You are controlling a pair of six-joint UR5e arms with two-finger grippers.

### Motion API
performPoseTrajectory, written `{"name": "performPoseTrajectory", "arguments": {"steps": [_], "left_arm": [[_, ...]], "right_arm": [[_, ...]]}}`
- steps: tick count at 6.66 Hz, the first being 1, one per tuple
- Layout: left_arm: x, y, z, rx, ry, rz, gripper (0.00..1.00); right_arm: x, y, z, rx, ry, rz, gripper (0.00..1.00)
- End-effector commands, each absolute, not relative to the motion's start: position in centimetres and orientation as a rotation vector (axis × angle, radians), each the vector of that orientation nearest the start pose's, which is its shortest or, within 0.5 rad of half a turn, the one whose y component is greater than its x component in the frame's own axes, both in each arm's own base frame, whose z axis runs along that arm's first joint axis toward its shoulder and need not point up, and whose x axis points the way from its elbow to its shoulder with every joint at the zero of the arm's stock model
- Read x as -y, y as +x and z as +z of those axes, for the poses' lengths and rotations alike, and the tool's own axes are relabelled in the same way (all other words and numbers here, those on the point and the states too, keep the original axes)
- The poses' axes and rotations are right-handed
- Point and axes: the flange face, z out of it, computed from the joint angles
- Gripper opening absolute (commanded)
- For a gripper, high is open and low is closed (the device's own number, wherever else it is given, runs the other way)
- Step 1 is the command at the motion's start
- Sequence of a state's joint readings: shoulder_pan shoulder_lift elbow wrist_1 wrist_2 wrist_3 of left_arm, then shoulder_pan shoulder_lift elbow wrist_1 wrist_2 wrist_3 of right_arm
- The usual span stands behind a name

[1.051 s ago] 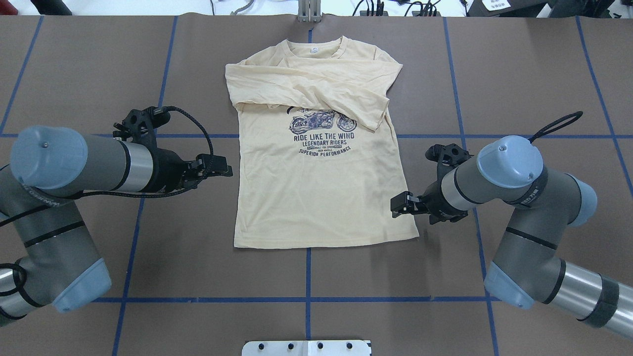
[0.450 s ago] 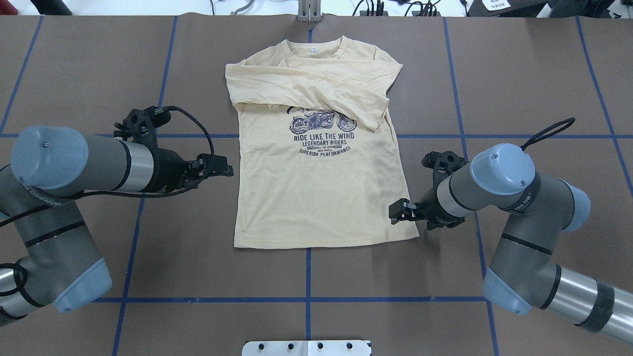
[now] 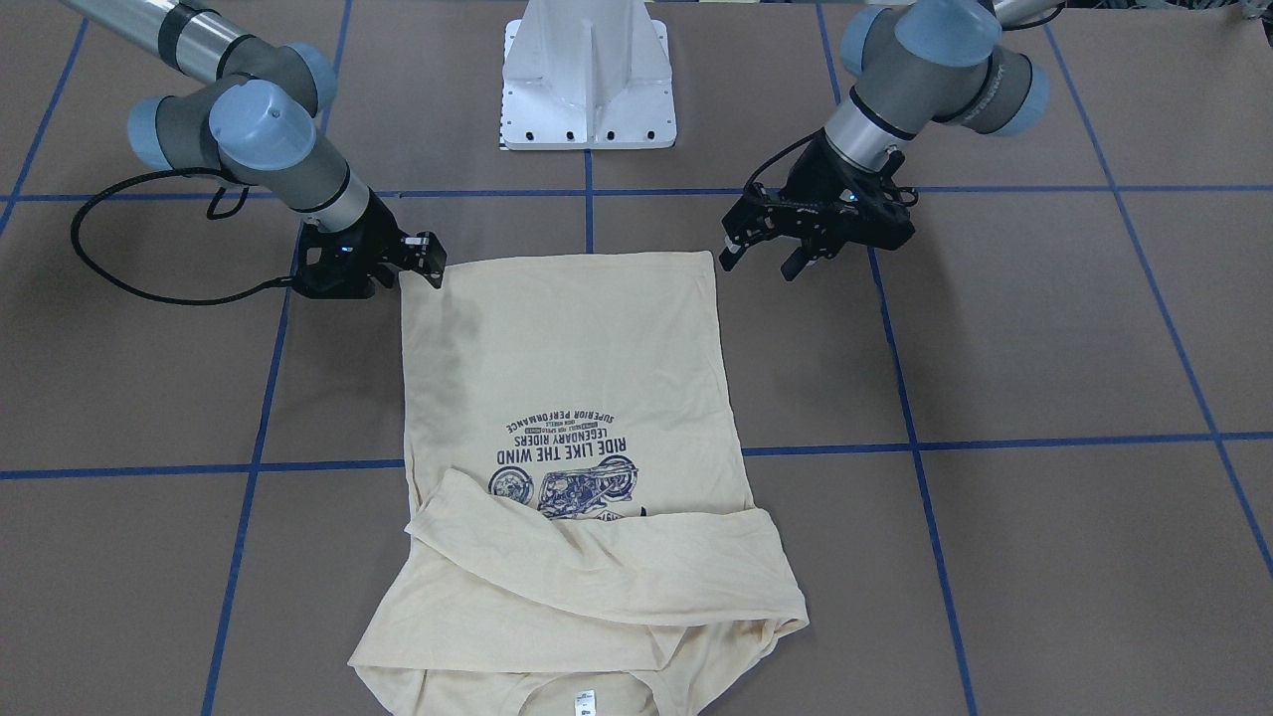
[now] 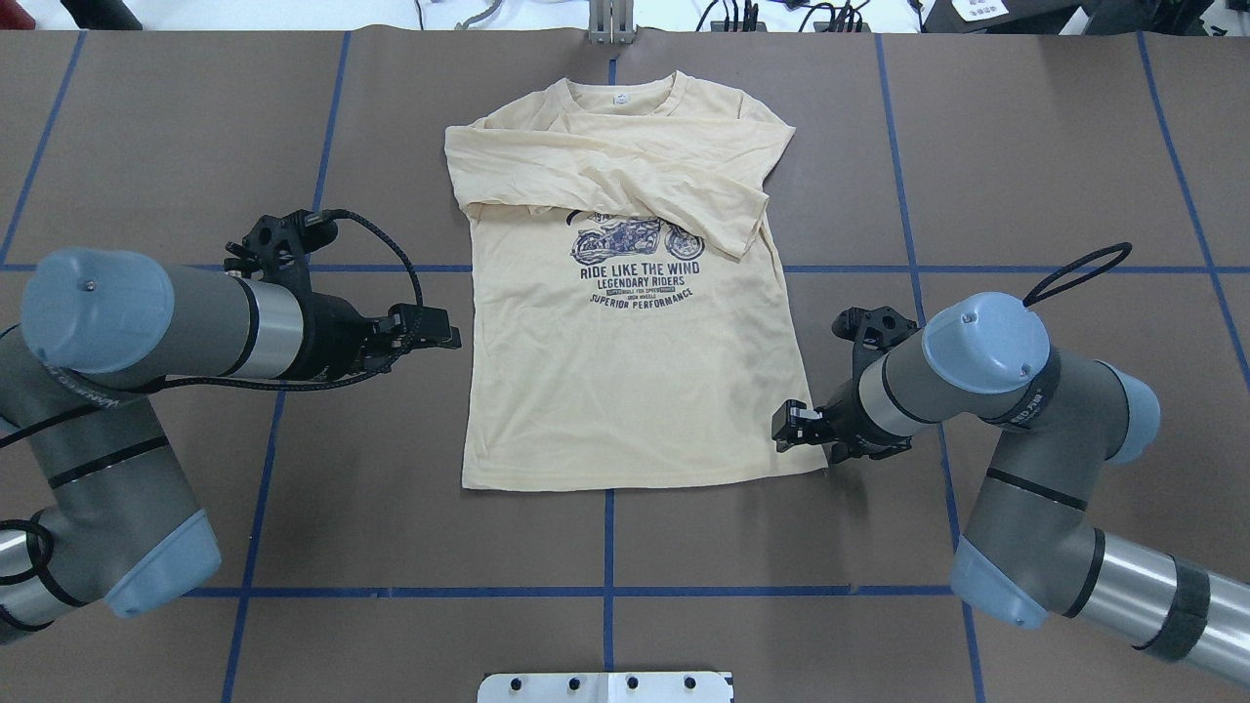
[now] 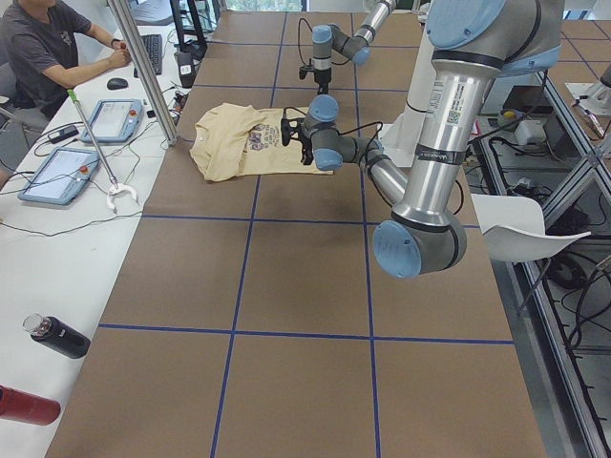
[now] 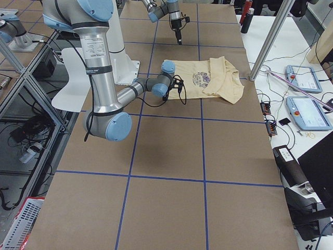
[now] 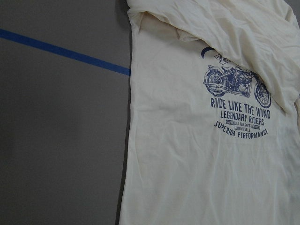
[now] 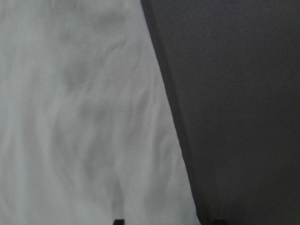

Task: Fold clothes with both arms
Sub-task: 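Grasp the hem corners nearest the robot with both grippers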

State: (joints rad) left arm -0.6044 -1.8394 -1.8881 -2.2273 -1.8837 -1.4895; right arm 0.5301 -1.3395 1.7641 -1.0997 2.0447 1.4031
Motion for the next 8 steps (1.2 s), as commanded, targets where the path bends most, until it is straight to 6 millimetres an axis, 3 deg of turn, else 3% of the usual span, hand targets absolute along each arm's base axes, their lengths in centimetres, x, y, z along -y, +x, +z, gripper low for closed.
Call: {"name": "performPoseTrajectory", "arguments": {"steps": [1,4,5,6,8], "left_arm": [[40.28,40.42,29.16,-1.253,0.158,-0.256,1.00],[40.37,40.40,29.12,-1.255,0.159,-0.257,1.00],[40.37,40.40,29.12,-1.255,0.159,-0.257,1.00],[40.37,40.39,29.22,-1.252,0.158,-0.258,1.00],[40.12,40.48,29.52,-1.247,0.152,-0.257,1.00]], "right_arm": [[37.21,-46.17,39.37,0.972,-0.114,0.124,0.59],[37.04,-46.31,39.13,0.975,-0.109,0.121,0.32],[36.98,-46.28,39.35,0.974,-0.113,0.118,0.11],[37.04,-46.23,39.19,0.977,-0.113,0.118,0.00],[36.97,-45.99,38.92,0.986,-0.111,0.115,0.00]]}}
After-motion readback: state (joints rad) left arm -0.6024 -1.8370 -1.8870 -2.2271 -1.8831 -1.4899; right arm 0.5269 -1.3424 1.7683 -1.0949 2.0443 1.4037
